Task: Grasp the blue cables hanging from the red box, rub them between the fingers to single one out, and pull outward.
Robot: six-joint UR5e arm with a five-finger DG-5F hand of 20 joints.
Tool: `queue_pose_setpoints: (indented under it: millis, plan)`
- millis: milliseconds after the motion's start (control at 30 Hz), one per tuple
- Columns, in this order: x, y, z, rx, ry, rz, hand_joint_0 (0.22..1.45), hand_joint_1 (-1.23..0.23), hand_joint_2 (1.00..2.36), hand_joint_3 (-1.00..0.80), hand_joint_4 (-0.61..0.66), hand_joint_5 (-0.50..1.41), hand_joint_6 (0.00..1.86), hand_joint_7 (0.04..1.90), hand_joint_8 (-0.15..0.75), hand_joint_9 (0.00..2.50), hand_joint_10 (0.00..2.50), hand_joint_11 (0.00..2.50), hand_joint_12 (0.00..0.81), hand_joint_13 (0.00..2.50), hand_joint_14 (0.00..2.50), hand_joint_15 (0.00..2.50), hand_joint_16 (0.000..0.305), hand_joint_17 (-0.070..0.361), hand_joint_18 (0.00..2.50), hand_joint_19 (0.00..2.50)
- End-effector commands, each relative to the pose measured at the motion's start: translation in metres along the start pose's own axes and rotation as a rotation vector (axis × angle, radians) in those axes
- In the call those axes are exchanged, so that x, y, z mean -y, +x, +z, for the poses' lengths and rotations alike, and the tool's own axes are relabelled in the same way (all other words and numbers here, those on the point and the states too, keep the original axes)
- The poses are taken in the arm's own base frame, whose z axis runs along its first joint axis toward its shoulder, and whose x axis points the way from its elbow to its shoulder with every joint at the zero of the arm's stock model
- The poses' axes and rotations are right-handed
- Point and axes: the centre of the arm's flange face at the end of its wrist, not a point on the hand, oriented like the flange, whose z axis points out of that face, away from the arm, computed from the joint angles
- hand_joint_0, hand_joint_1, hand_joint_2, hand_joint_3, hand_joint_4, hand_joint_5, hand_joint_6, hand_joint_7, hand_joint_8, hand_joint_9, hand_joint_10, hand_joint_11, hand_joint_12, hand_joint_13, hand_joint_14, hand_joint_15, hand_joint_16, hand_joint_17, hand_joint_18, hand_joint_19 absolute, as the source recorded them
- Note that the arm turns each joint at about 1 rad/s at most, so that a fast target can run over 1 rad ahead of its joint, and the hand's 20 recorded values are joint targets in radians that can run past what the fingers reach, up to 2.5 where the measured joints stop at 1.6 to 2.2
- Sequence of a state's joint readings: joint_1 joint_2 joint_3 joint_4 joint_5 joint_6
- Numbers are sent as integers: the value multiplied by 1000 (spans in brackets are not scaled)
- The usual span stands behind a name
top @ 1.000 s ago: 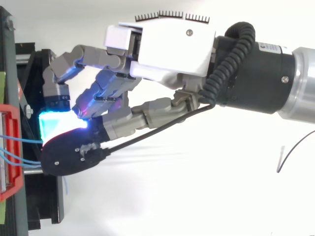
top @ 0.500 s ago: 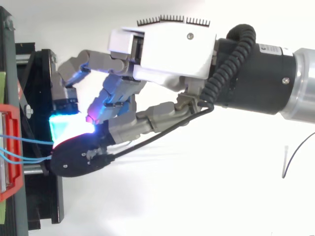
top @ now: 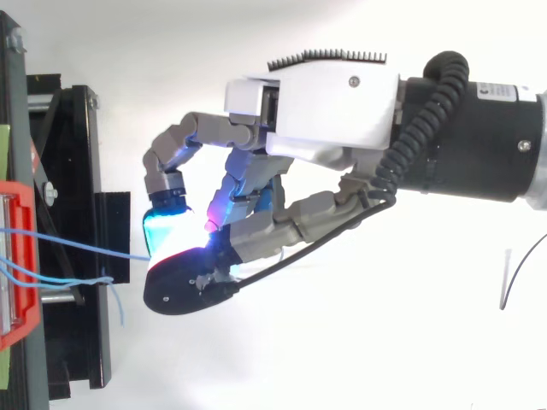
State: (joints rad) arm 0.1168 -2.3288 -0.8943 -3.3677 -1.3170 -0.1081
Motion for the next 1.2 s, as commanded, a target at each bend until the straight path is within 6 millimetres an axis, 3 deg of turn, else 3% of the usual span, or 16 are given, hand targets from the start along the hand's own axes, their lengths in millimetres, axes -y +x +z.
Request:
queue_pose_setpoints:
  millis: [0,767,933,1167]
  plan:
    - [-5,-2,-5,1,4,-3,583,-817,1008,124,42,-76,865,1255,382,1213,13,638,467,1084,15,525,71,159,1257,568]
    - [-12,-9,-10,37,-3,14,590,-821,1008,138,41,-78,874,1269,388,1212,13,659,466,1075,14,528,71,159,1249,577]
    - [9,-7,-7,37,10,-10,590,-821,1009,138,36,-78,875,1269,391,1208,13,654,468,1072,15,519,71,159,1245,577]
    - [15,-2,2,39,-53,8,595,-831,1008,157,12,-84,886,1253,387,1204,14,651,465,1070,13,524,71,159,1240,580]
